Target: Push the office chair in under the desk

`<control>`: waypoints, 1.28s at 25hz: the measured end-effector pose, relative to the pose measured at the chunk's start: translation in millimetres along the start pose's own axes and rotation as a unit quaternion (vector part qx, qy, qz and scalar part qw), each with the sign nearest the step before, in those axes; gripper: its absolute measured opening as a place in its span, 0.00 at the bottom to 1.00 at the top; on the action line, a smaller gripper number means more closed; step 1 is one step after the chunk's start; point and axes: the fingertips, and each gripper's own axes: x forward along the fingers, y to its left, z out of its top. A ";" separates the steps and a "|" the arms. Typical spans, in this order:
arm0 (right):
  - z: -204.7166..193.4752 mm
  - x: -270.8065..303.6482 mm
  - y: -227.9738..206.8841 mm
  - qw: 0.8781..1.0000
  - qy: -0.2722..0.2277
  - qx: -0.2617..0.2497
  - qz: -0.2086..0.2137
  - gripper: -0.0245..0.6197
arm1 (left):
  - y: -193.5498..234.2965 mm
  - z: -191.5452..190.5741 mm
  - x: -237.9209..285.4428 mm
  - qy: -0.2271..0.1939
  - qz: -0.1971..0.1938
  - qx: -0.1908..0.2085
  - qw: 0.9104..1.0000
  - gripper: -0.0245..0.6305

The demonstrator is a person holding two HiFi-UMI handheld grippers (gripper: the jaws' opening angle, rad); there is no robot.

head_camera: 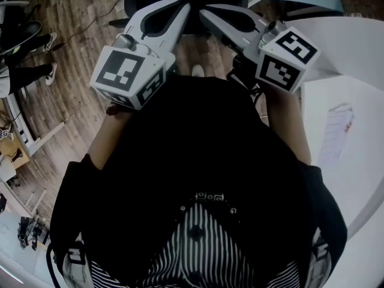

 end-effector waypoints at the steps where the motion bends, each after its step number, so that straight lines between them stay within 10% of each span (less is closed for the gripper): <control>1: -4.1 -5.7 -2.4 1.000 -0.001 0.000 -0.005 0.04 | -1.8 -3.3 -1.0 0.000 0.001 0.000 1.000 0.02; 19: -8.5 -32.2 -70.7 0.989 0.004 -0.010 -0.151 0.04 | 86.7 -64.5 -31.4 0.073 0.081 0.002 0.994 0.30; 32: -36.7 -38.3 -117.8 0.972 0.033 -0.012 -0.231 0.43 | 117.3 -94.7 -30.3 0.099 0.115 -0.015 0.988 0.46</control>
